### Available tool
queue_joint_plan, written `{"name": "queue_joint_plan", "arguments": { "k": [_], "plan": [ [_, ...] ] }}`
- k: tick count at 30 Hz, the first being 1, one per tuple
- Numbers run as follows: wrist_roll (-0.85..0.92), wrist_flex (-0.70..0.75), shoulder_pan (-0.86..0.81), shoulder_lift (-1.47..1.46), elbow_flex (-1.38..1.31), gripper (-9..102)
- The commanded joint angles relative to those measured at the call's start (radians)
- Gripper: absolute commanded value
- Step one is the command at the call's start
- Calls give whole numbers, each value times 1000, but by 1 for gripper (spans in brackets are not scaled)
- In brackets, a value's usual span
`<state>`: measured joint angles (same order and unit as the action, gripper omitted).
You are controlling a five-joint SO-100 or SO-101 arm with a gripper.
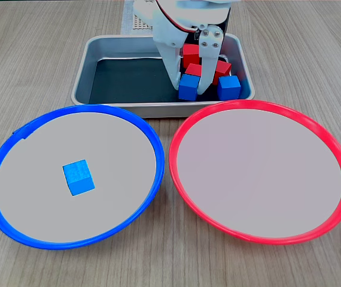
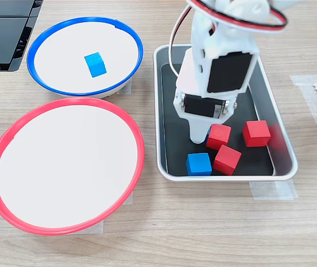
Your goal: Move six blocks tray to matching dishes
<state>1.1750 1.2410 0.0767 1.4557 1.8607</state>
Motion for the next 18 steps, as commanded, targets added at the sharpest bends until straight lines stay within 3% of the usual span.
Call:
{"name": "queue_joint_plan", "arguments": {
  "k": [1, 5, 8, 12, 18],
  "plan": [
    [8, 71, -18, 28, -43, 0],
    [-49, 242, -55, 80, -204, 0],
    [-103, 276, -107, 94, -367, 0],
    [-117, 138, -198, 38, -541, 0],
    [-31, -193, -311, -109, -555, 0]
  ]
}}
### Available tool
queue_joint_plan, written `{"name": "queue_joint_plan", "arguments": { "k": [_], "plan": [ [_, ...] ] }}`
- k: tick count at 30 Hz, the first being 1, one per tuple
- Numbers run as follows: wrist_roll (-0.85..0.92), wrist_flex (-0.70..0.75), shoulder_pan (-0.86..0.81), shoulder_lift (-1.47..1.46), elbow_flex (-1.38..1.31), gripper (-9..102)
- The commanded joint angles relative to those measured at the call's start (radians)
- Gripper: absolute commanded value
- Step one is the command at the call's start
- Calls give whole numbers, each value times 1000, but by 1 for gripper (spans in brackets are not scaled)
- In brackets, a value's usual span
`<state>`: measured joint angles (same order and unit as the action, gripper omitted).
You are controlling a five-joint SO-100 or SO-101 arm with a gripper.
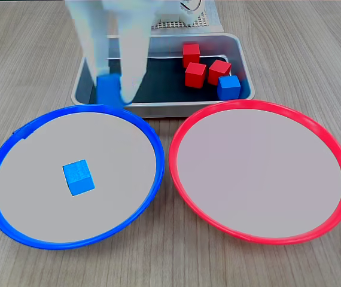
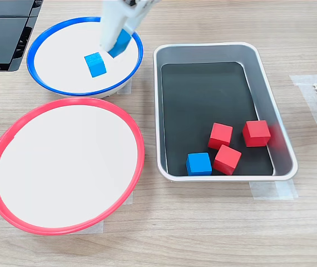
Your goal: Move six blocks tray to matching dishes
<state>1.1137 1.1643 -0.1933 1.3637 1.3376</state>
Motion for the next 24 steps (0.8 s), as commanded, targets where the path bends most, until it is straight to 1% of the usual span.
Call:
{"name": "queue_joint_plan", "arguments": {
  "k": [1, 3, 6, 8, 9, 10, 11, 12, 16, 18, 20, 24],
  "plan": [
    [41, -152, -55, -43, -31, 0],
    [63, -193, -77, -87, -26, 2],
    [64, -207, -95, -123, -29, 17],
    [64, -209, -97, -127, -21, 18],
    [64, -199, -94, -117, -14, 18],
    [66, -175, -81, -89, 3, 14],
    [67, -156, -75, -72, 12, 9],
    [81, -120, -67, -54, 20, 0],
    [80, 140, -17, 64, 83, 0],
    [-3, 206, 35, 150, 181, 0],
    [-141, 221, 103, 242, 298, 0],
    [-561, 192, 235, 394, 474, 0]
  ]
}}
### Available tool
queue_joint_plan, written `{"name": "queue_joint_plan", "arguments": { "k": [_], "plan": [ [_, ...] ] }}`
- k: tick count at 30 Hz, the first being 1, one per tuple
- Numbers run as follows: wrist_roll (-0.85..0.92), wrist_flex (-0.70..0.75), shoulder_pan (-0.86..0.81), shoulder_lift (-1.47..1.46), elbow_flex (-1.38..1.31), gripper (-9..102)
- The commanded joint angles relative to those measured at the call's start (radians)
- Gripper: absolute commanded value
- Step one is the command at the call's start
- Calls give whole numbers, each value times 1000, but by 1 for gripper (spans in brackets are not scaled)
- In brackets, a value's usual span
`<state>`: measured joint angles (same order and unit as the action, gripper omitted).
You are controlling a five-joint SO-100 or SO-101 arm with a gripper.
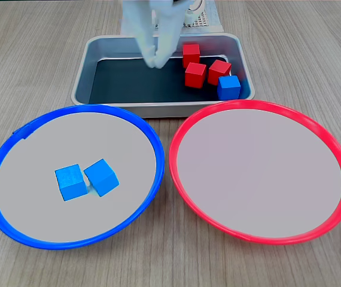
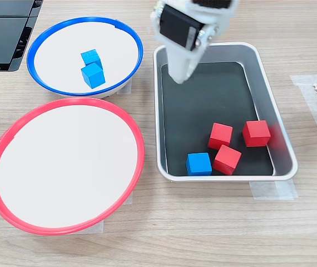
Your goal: Move six blocks tray to matching dishes
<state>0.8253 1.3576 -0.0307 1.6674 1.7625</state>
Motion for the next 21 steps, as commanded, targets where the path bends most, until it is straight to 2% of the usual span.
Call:
{"name": "queue_joint_plan", "arguments": {
  "k": [1, 6, 9, 12, 16, 21],
  "plan": [
    [-391, -14, 101, 115, 77, 0],
    [-828, -9, 169, 146, 115, 0],
    [-1008, -11, 143, 132, 141, 0],
    [-1029, 0, 112, 129, 207, 2],
    [-1052, -3, 77, 126, 284, 17],
    [-1080, 5, 97, 126, 305, 22]
  ]
}}
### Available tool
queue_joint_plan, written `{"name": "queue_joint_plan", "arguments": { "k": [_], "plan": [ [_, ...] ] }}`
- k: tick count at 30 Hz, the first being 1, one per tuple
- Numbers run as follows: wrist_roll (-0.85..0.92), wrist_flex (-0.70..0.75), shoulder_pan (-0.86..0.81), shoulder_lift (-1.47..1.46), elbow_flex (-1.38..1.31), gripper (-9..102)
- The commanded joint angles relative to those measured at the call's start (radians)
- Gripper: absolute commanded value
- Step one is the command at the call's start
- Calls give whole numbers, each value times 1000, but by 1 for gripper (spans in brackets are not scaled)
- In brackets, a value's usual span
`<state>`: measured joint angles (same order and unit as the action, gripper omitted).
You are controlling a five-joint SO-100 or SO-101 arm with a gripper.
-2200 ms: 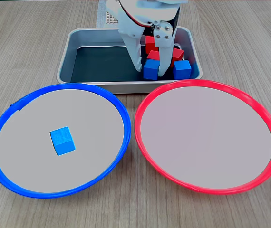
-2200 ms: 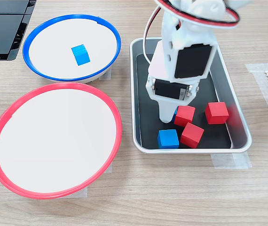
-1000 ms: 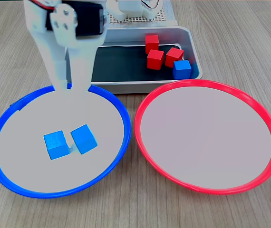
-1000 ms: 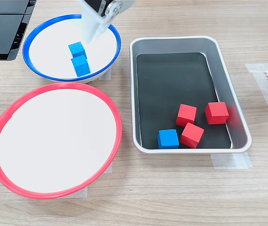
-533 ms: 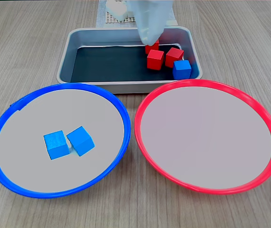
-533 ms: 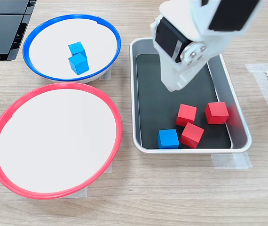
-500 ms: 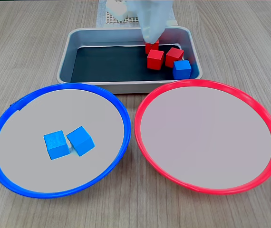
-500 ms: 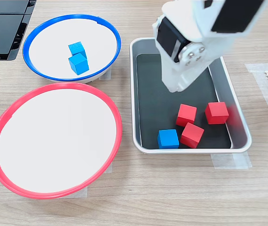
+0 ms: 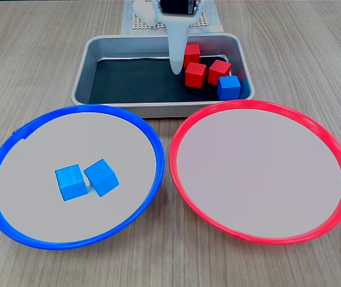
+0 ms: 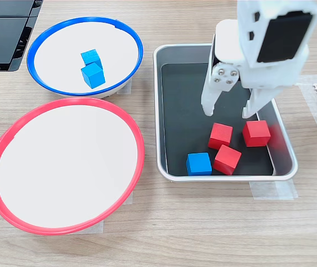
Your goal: Move six blocks tray to matching dishes
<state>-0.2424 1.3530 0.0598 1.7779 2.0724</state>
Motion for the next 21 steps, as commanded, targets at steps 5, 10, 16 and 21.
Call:
{"name": "queue_joint_plan", "arguments": {
  "k": [5, 10, 16, 21],
  "plan": [
    [-54, -40, 38, -12, -11, 21],
    [-87, -115, 66, -71, -21, 19],
    [-87, -141, 78, -138, -57, 0],
    [32, -23, 32, -126, -135, 0]
  ]
}}
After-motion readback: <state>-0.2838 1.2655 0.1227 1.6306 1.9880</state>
